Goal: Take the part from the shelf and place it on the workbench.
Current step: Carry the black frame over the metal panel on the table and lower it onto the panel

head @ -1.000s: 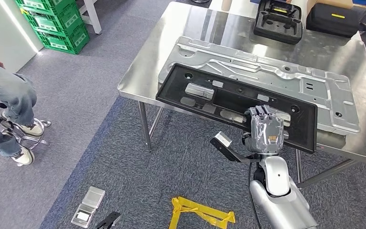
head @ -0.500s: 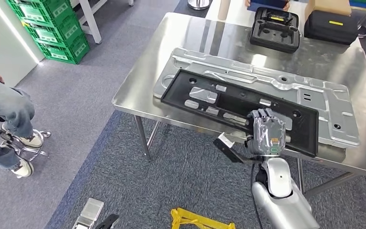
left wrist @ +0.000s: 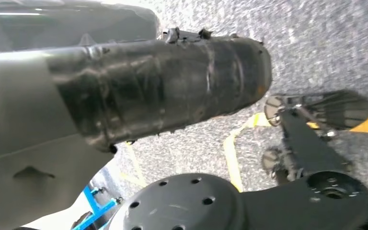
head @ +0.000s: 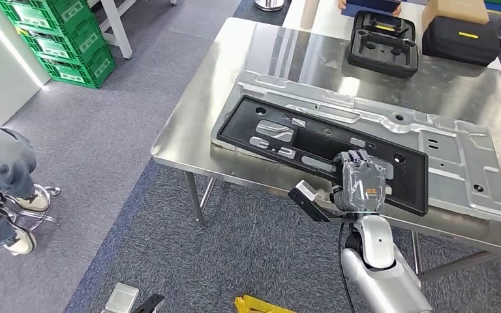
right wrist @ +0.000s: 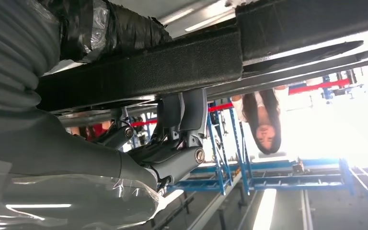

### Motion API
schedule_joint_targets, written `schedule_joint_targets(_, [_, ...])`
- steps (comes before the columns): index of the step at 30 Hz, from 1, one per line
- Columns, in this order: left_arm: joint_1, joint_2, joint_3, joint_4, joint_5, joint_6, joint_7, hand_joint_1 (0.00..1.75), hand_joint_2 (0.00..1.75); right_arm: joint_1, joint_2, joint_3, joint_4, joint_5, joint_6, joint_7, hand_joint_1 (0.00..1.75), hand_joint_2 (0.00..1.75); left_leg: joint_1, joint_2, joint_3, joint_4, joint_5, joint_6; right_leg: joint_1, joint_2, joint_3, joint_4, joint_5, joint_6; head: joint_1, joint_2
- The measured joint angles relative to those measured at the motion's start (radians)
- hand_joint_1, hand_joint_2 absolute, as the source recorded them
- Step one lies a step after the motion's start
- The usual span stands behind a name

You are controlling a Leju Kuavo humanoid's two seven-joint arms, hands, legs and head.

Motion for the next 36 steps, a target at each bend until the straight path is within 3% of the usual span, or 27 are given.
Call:
schedule_joint_targets(3, [-0.001, -0.007, 0.000, 0.000, 0.000, 0.001, 0.002, 0.00, 0.00, -0.002, 0.001, 0.001, 0.001, -0.014, 0.011, 0.001, 1.75, 1.75, 0.000, -0.001, 0.020, -0.006, -0.015, 0.005, -0.008, -0.007, -0.131, 0.193, -0.048, 0.015, 0.002, 0.000])
schedule_joint_targets(4, [-0.001, -0.008, 0.000, 0.000, 0.000, 0.002, 0.002, 0.00, 0.00, -0.001, 0.001, 0.002, 0.002, -0.016, 0.013, 0.001, 1.75, 1.75, -0.001, -0.001, 0.028, -0.007, -0.022, 0.005, -0.009, -0.008, -0.164, 0.223, -0.052, 0.015, 0.002, 0.000])
schedule_joint_targets(5, [0.000, -0.009, 0.000, 0.001, 0.000, 0.002, 0.002, 0.00, 0.00, 0.000, 0.001, 0.002, 0.003, -0.017, 0.014, 0.001, 1.75, 1.75, -0.003, -0.003, 0.037, -0.007, -0.029, 0.005, -0.009, -0.008, -0.179, 0.217, -0.037, 0.010, 0.002, 0.000])
schedule_joint_targets(6, [0.000, -0.009, 0.000, 0.001, 0.000, 0.003, 0.002, 0.00, 0.00, 0.000, 0.002, 0.003, 0.003, -0.017, 0.015, 0.001, 1.75, 1.75, -0.006, -0.004, 0.048, -0.009, -0.037, 0.005, -0.005, -0.007, -0.175, 0.174, 0.000, -0.001, 0.003, 0.000])
schedule_joint_targets(8, [0.001, -0.009, 0.000, 0.002, 0.000, 0.003, 0.003, 0.00, 0.00, -0.001, 0.002, 0.003, 0.004, -0.017, 0.016, 0.001, 1.75, 1.75, -0.011, -0.005, 0.074, -0.020, -0.048, 0.006, 0.013, -0.007, -0.133, 0.029, 0.101, -0.041, 0.002, 0.000])
schedule_joint_targets(9, [0.001, -0.010, 0.000, 0.002, 0.000, 0.002, 0.003, 0.00, 0.00, -0.002, 0.002, 0.004, 0.004, -0.018, 0.016, 0.001, 1.75, 1.75, -0.011, -0.006, 0.086, -0.032, -0.051, 0.003, 0.023, -0.006, -0.110, -0.035, 0.134, -0.060, 0.002, 0.000])
schedule_joint_targets(11, [0.001, -0.014, 0.000, 0.002, 0.001, 0.002, 0.005, 0.00, 0.00, -0.004, 0.003, 0.004, 0.003, -0.018, 0.016, 0.001, 1.75, 1.75, -0.009, -0.005, 0.106, -0.056, -0.049, -0.005, 0.037, -0.005, -0.068, -0.113, 0.152, -0.083, 0.001, 0.000])
schedule_joint_targets(14, [-0.003, -0.017, 0.000, 0.003, 0.001, 0.001, 0.004, 0.00, 0.00, -0.004, 0.004, 0.005, 0.004, -0.018, 0.016, 0.001, 1.75, 1.75, -0.010, 0.003, 0.128, -0.060, -0.046, -0.017, 0.034, -0.008, -0.006, -0.178, 0.151, -0.091, 0.002, 0.000])
schedule_joint_targets(16, [-0.005, -0.016, 0.000, 0.003, 0.001, 0.002, 0.005, 0.00, 0.00, -0.007, 0.004, 0.005, 0.005, -0.018, 0.016, 0.002, 1.75, 1.75, -0.014, 0.006, 0.087, 0.026, -0.077, -0.018, 0.027, -0.010, 0.025, -0.200, 0.148, -0.086, 0.000, 0.000])
schedule_joint_targets(19, [-0.003, -0.007, 0.000, 0.005, 0.001, 0.003, 0.006, 0.00, 0.00, -0.002, 0.009, 0.007, 0.008, -0.018, 0.017, 0.002, 1.75, 1.75, -0.015, 0.008, -0.031, 0.197, -0.142, -0.025, 0.026, -0.008, 0.039, -0.192, 0.124, -0.075, -0.002, 0.000])
schedule_joint_targets(20, [-0.001, -0.003, 0.000, 0.005, 0.000, 0.003, 0.006, 0.00, 0.00, 0.002, 0.009, 0.007, 0.009, -0.018, 0.017, 0.002, 1.75, 1.75, -0.014, 0.008, -0.051, 0.206, -0.137, -0.030, 0.024, -0.006, 0.043, -0.184, 0.113, -0.071, -0.001, 0.000])
schedule_joint_targets(21, [0.000, 0.000, 0.000, 0.005, 0.001, 0.003, 0.006, 0.00, 0.00, 0.004, 0.010, 0.008, 0.010, -0.018, 0.017, 0.002, 1.75, 1.75, -0.013, 0.008, -0.056, 0.180, -0.107, -0.037, 0.022, -0.005, 0.046, -0.172, 0.101, -0.065, -0.001, 0.000])
schedule_joint_targets(23, [0.001, 0.003, 0.000, 0.006, 0.001, 0.003, 0.006, 0.00, 0.00, 0.004, 0.011, 0.008, 0.011, -0.018, 0.017, 0.002, 1.75, 1.75, -0.007, 0.006, -0.033, 0.070, -0.018, -0.053, 0.015, -0.003, 0.050, -0.139, 0.070, -0.049, -0.001, 0.000])
schedule_joint_targets(24, [0.001, 0.003, 0.000, 0.006, 0.001, 0.002, 0.006, 0.00, 0.00, 0.004, 0.011, 0.008, 0.012, -0.018, 0.017, 0.002, 1.75, 1.75, -0.006, 0.004, -0.024, 0.023, 0.001, -0.053, 0.013, -0.001, 0.047, -0.119, 0.055, -0.041, -0.003, 0.000])
schedule_joint_targets(25, [0.001, 0.003, 0.000, 0.007, 0.000, 0.002, 0.007, 0.00, 0.00, 0.004, 0.012, 0.008, 0.012, -0.018, 0.017, 0.002, 1.75, 1.75, -0.006, 0.002, -0.017, 0.000, 0.008, -0.047, 0.013, 0.000, 0.042, -0.104, 0.044, -0.036, -0.004, 0.000])
schedule_joint_targets(28, [0.004, 0.003, 0.000, 0.007, 0.000, 0.002, 0.005, 0.00, 0.00, 0.005, 0.012, 0.009, 0.014, -0.018, 0.018, 0.002, 1.75, 1.75, -0.007, 0.001, -0.010, 0.006, -0.003, -0.014, 0.014, 0.003, 0.032, -0.077, 0.022, -0.029, -0.004, 0.000])
schedule_joint_targets(30, [0.003, -0.003, 0.000, 0.008, 0.000, 0.003, 0.004, 0.00, 0.00, 0.003, 0.012, 0.008, 0.014, -0.018, 0.018, 0.001, 1.75, 1.75, -0.003, 0.000, 0.002, 0.004, -0.007, -0.005, 0.011, 0.001, 0.014, -0.041, 0.007, -0.020, -0.002, 0.000])
schedule_joint_targets(32, [-0.001, -0.011, 0.000, 0.008, 0.000, 0.005, 0.004, 0.00, 0.00, -0.001, 0.011, 0.008, 0.014, -0.018, 0.018, 0.001, 1.75, 1.75, -0.001, -0.001, 0.015, -0.001, -0.015, 0.001, 0.003, -0.004, -0.052, 0.069, -0.024, -0.004, 0.001, 0.000])
schedule_joint_targets(34, [-0.001, -0.013, 0.000, 0.008, 0.000, 0.006, 0.005, 0.00, 0.00, 0.000, 0.012, 0.009, 0.016, -0.019, 0.018, 0.001, 1.75, 1.75, -0.001, -0.001, 0.027, -0.003, -0.026, 0.002, -0.006, -0.007, -0.142, 0.195, -0.050, 0.006, 0.002, 0.000])
schedule_joint_targets(35, [-0.001, -0.014, 0.000, 0.008, 0.000, 0.006, 0.005, 0.00, 0.00, 0.002, 0.012, 0.011, 0.017, -0.020, 0.018, 0.000, 1.75, 1.75, -0.001, -0.002, 0.035, -0.003, -0.032, 0.001, -0.008, -0.008, -0.171, 0.218, -0.042, 0.006, 0.002, 0.000])
schedule_joint_targets(36, [0.000, -0.014, 0.000, 0.008, 0.000, 0.006, 0.005, 0.00, 0.00, 0.004, 0.011, 0.012, 0.019, -0.021, 0.018, 0.000, 1.75, 1.75, -0.003, -0.002, 0.044, -0.003, -0.040, 0.000, -0.008, -0.009, -0.182, 0.205, -0.016, 0.001, 0.002, 0.000])
